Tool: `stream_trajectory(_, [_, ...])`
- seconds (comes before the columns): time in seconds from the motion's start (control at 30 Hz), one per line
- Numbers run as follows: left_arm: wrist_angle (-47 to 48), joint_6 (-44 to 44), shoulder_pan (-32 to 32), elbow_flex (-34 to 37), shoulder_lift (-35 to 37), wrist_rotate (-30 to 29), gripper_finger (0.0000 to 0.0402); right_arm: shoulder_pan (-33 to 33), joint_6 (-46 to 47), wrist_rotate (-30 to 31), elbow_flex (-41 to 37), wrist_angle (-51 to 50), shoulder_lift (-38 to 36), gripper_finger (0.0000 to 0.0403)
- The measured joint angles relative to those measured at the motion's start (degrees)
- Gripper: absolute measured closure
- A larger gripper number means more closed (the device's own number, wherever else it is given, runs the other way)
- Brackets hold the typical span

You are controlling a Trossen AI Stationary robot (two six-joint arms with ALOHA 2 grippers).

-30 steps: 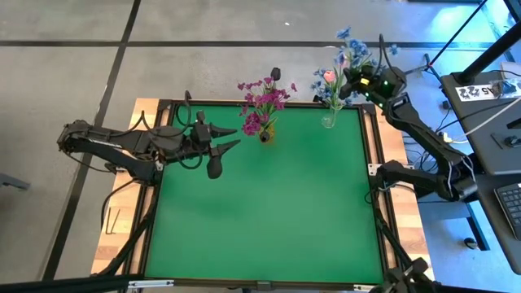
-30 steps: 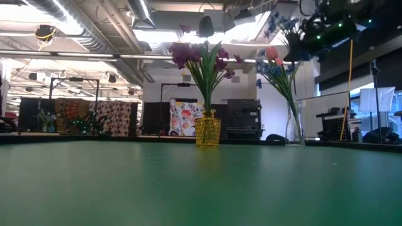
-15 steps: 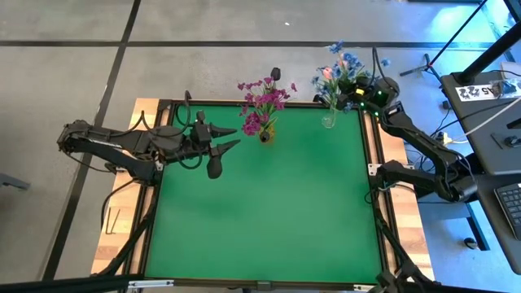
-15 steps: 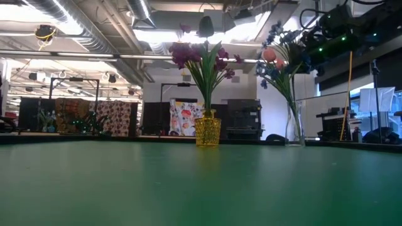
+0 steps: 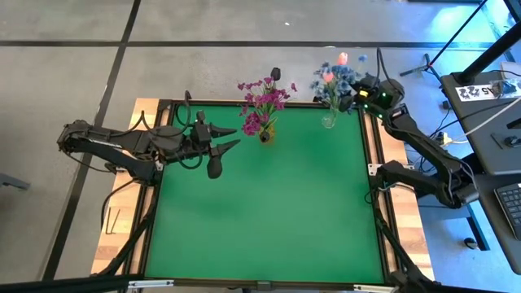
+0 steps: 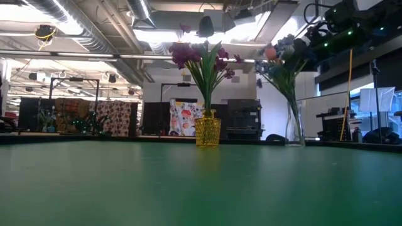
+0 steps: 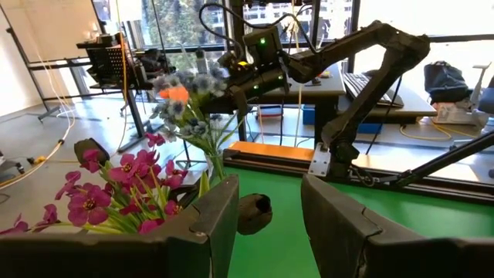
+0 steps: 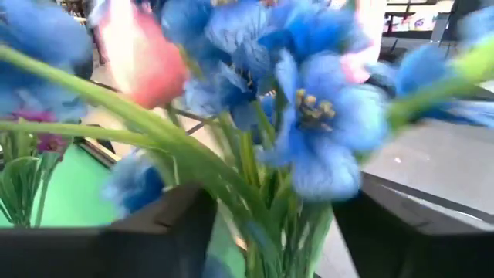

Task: Sort flowers into vase by color
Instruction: Put the blue flowers into the transparent vase

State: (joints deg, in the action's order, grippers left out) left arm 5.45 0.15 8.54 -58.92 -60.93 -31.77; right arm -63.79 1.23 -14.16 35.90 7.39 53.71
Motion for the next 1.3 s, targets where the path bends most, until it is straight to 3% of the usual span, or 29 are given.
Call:
stream_trajectory(0.13, [0.01, -0.03, 0.02, 0.00, 0.00, 0.00, 0.0264, 0.00, 0.00, 0.00, 0.00, -1.44, -2.35, 0.0116])
stream_trajectory(0.27, [0.03, -0.08, 0.02, 0.00, -0.02, 0.00, 0.0264, 0.00, -0.02, 0.04, 1.57, -7.25, -5.21, 0.0092])
stream_trajectory(0.6, [0.03, -0.26, 0.00, 0.00, -0.02, -0.02, 0.0264, 0.00, -1.70, 1.47, 11.27, -27.10, -6.79, 0.0094])
stream_trajectory(0.97, [0.01, -0.86, 0.00, 0.00, -0.02, -0.02, 0.0264, 0.02, -2.96, 1.05, 15.78, -35.26, -6.73, 0.0094])
stream_trajectory(1.3, [0.01, -0.97, 0.02, -0.02, -0.02, -0.04, 0.0264, 0.02, -3.19, 1.07, 15.80, -36.25, -6.73, 0.0095])
